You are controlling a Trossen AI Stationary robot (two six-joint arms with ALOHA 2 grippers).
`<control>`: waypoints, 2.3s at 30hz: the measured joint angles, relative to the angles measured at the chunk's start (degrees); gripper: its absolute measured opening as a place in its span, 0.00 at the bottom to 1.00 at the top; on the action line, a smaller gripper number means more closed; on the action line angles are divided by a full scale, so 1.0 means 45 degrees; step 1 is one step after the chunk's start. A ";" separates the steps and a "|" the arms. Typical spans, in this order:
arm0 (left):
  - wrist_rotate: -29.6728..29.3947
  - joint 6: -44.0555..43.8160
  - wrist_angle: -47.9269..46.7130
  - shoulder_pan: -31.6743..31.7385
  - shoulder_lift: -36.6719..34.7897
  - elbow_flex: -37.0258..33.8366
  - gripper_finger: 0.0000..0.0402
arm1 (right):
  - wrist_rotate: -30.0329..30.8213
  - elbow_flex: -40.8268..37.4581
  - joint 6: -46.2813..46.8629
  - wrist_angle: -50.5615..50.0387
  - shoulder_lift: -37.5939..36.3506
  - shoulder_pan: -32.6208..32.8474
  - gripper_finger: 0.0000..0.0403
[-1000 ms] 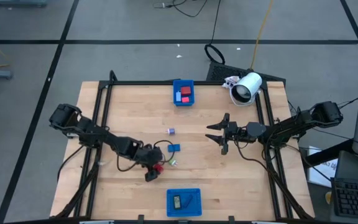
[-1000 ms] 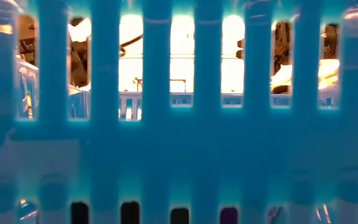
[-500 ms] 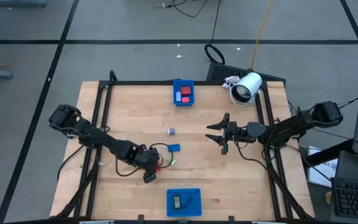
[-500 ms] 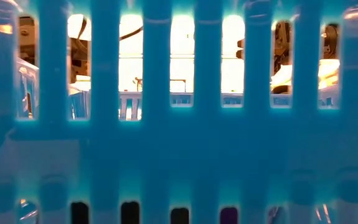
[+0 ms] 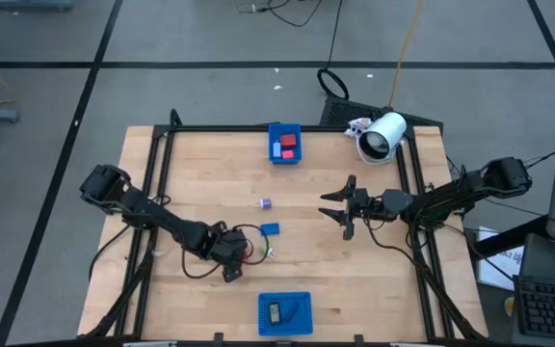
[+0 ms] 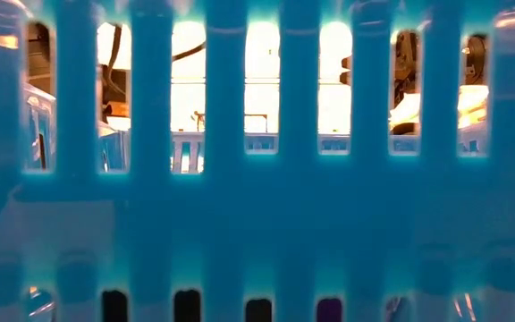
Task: Pick & Place Office items
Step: Put the red charger adapter into the top blue bin
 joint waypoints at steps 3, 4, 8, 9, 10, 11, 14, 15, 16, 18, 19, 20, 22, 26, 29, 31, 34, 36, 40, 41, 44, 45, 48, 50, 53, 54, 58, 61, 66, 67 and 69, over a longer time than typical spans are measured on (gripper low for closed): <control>-0.0089 0.0202 -0.0062 -0.0001 0.0410 0.0039 0.68 | 0.0000 0.0000 0.0005 0.0000 -0.0002 0.0000 0.42; -0.0180 0.0255 -0.0081 -0.0007 0.0440 0.0037 0.68 | 0.0005 0.0000 0.0005 0.0001 -0.0001 0.0000 0.42; -0.0384 0.0275 -0.0037 0.0010 0.0366 0.0009 0.68 | 0.0005 0.0000 0.0005 0.0005 -0.0005 0.0000 0.42; -0.0375 0.0332 0.0033 0.0029 0.0296 -0.0009 0.68 | 0.0002 0.0000 0.0005 0.0001 -0.0005 0.0000 0.42; -0.0360 0.0456 0.0072 0.0034 0.0238 -0.0005 0.67 | 0.0004 0.0000 0.0005 0.0005 -0.0005 0.0001 0.42; -0.0399 0.0633 0.0079 0.0034 0.0151 0.0034 0.66 | 0.0005 0.0000 0.0005 0.0002 -0.0005 0.0000 0.42; -0.0608 0.1202 -0.0026 0.0039 -0.0130 0.0184 0.57 | 0.0001 0.0000 0.0005 0.0005 -0.0005 0.0000 0.42; -0.0844 0.1420 0.0091 0.0056 -0.0219 0.0237 0.54 | 0.0005 0.0000 0.0005 0.0005 -0.0005 0.0000 0.42; -0.1087 0.1600 0.0172 0.0082 -0.0368 0.0331 0.52 | 0.0000 0.0000 0.0005 0.0005 -0.0005 0.0000 0.42; -0.1562 0.1961 0.0241 0.0121 -0.0771 0.0533 0.52 | 0.0000 0.0000 0.0010 0.0010 -0.0005 0.0000 0.42; -0.1685 0.2103 0.0257 0.0121 -0.0941 0.0621 0.52 | 0.0000 0.0000 0.0005 0.0005 -0.0005 0.0000 0.42; -0.1799 0.2248 0.0277 0.0141 -0.1068 0.0674 0.52 | 0.0000 0.0000 0.0010 0.0009 -0.0005 0.0000 0.42; -0.2077 0.2438 0.0187 0.0176 -0.1333 0.0835 0.52 | 0.0000 0.0000 0.0010 0.0017 -0.0005 0.0000 0.42; -0.3313 0.3541 0.0501 0.0214 -0.1919 0.1320 0.52 | 0.0000 0.0000 0.0010 0.0029 -0.0005 0.0005 0.42; -0.4069 0.4757 0.1585 0.0283 -0.2238 0.1351 0.52 | 0.0000 0.0000 0.0010 0.0028 -0.0005 0.0000 0.42; -0.4222 0.5581 0.2575 0.0480 -0.2387 0.1382 0.53 | 0.0000 0.0000 0.0010 0.0034 -0.0005 0.0001 0.42; -0.4210 0.6657 0.3572 0.0868 -0.2487 0.1389 0.56 | 0.0000 0.0000 0.0010 0.0063 -0.0005 0.0001 0.42; -0.3775 0.7045 0.4219 0.1213 -0.2473 0.1389 0.56 | -0.0002 0.0000 0.0010 0.0058 -0.0005 0.0003 0.42; -0.2790 0.7715 0.5243 0.2067 -0.2436 0.1389 0.52 | -0.0012 0.0000 0.0010 0.0078 -0.0005 0.0004 0.42; -0.2649 0.7941 0.5434 0.2280 -0.2429 0.1388 0.52 | -0.0029 0.0000 0.0010 0.0082 -0.0005 0.0005 0.42; -0.2047 0.8624 0.6215 0.2965 -0.2429 0.1385 0.52 | -0.0034 0.0000 0.0010 0.0064 -0.0005 0.0002 0.42; -0.1757 0.8790 0.6450 0.3193 -0.2429 0.1385 0.52 | -0.0034 0.0000 0.0010 0.0067 -0.0005 0.0000 0.42; -0.0765 0.9200 0.7209 0.3933 -0.2429 0.1385 0.52 | -0.0039 0.0000 0.0010 0.0058 -0.0005 0.0005 0.42; -0.0111 0.9476 0.7739 0.4416 -0.2429 0.1385 0.52 | -0.0039 0.0000 0.0010 0.0061 -0.0005 0.0001 0.42; 0.0775 0.9682 0.8196 0.5168 -0.2429 0.1380 0.52 | -0.0039 0.0000 0.0010 0.0058 -0.0005 0.0001 0.42; 0.1170 0.9711 0.8410 0.5426 -0.2429 0.1380 0.52 | -0.0044 0.0000 0.0010 0.0053 -0.0005 0.0000 0.42; 0.2219 0.9659 0.9573 0.6381 -0.2177 0.1385 0.52 | -0.0044 0.0000 -0.0028 0.0047 -0.0005 0.0001 0.42; 0.2788 0.9487 1.0298 0.6979 -0.1601 0.1375 0.52 | -0.0044 0.0002 -0.0060 0.0031 -0.0005 0.0005 0.42; 0.3059 0.9048 1.1293 0.8090 -0.0430 0.1375 0.52 | -0.0041 0.0010 -0.0136 0.0002 -0.0005 0.0005 0.42; 0.3057 0.8947 1.1309 0.8344 -0.0240 0.1375 0.52 | -0.0044 0.0010 -0.0136 0.0005 -0.0005 0.0004 0.42; 0.3070 0.8550 1.1420 0.8905 0.0121 0.1364 0.52 | -0.0041 0.0010 -0.0136 0.0005 -0.0005 0.0005 0.42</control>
